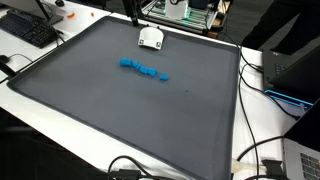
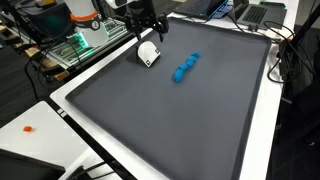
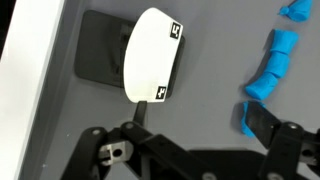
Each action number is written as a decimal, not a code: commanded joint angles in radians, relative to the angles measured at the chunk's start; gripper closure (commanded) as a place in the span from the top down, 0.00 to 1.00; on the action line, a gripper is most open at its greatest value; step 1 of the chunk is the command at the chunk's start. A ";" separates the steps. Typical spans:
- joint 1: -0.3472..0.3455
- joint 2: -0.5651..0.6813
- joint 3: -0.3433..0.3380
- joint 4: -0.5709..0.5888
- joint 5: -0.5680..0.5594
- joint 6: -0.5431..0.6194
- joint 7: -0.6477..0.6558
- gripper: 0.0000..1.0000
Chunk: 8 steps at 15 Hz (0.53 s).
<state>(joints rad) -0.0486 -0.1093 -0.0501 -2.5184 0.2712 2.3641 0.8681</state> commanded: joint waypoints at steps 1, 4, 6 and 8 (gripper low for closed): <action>-0.005 -0.060 0.014 0.047 -0.085 -0.108 -0.064 1.00; 0.003 -0.079 0.031 0.105 -0.142 -0.168 -0.163 1.00; 0.007 -0.083 0.043 0.137 -0.167 -0.189 -0.238 1.00; 0.013 -0.079 0.054 0.167 -0.184 -0.204 -0.319 1.00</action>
<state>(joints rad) -0.0405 -0.1830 -0.0088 -2.3837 0.1264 2.1999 0.6485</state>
